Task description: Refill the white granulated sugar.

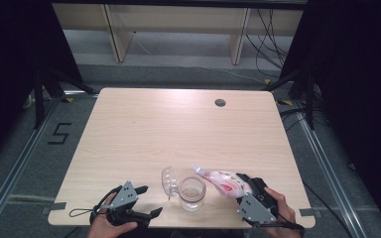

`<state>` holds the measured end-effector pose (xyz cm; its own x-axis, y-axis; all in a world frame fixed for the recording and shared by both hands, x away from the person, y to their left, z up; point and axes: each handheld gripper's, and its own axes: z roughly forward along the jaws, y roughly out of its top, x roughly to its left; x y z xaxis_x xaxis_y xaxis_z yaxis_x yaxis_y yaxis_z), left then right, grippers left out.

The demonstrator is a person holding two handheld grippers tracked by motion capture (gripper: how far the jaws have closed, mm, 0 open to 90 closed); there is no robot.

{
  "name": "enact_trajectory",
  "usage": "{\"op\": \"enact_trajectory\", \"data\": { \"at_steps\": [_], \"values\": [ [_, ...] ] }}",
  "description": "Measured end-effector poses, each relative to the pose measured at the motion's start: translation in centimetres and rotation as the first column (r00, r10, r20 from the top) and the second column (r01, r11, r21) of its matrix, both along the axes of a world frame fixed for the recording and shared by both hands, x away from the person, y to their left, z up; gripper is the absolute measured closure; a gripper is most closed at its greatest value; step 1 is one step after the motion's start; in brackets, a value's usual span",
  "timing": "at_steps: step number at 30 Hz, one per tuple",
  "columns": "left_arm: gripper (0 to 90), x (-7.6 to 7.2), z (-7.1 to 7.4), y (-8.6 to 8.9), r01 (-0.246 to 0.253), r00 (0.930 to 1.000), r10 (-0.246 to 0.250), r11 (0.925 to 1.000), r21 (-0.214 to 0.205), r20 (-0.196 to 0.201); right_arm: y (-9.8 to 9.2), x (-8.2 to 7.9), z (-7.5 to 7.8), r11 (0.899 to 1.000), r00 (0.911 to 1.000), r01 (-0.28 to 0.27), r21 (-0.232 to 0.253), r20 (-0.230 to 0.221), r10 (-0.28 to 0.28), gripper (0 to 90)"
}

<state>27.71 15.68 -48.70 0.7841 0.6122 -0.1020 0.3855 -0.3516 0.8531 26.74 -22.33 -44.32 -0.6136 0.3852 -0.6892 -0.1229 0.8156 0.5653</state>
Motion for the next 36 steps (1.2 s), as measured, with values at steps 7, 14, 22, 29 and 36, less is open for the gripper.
{"op": "enact_trajectory", "data": {
  "at_steps": [7, 14, 22, 29, 36],
  "values": [
    [16.0, 0.1, -0.1, 0.0, -0.002, 1.0000, 0.002, 1.0000, -0.002, 0.001, 0.1, -0.4, 0.4, 0.994, 0.9971, 0.023, -0.108, 0.075, -0.015, 48.3],
    [16.0, 0.1, -0.1, 0.0, -0.006, 1.0000, 0.006, 1.0000, 0.007, -0.001, 0.6, -0.4, 0.6, 0.972, 0.9894, -0.008, -0.235, 0.139, 0.042, 48.3],
    [16.0, 0.0, -0.1, 0.0, -0.007, 1.0000, 0.007, 1.0000, -0.002, -0.006, 1.3, -0.8, 0.5, 0.945, 0.9839, 0.000, -0.326, 0.169, 0.058, 48.5],
    [16.0, 0.1, -0.2, -0.1, -0.011, 0.9999, 0.011, 0.9999, -0.007, -0.009, 1.5, -1.1, 0.0, 0.935, 0.9814, 0.023, -0.354, 0.186, 0.046, 48.6],
    [16.0, 0.1, -0.1, 0.0, -0.002, 0.9999, 0.002, 1.0000, 0.006, -0.010, 2.0, -1.1, 0.3, 0.885, 0.9547, 0.007, -0.465, 0.266, 0.133, 48.8]
  ]
}}
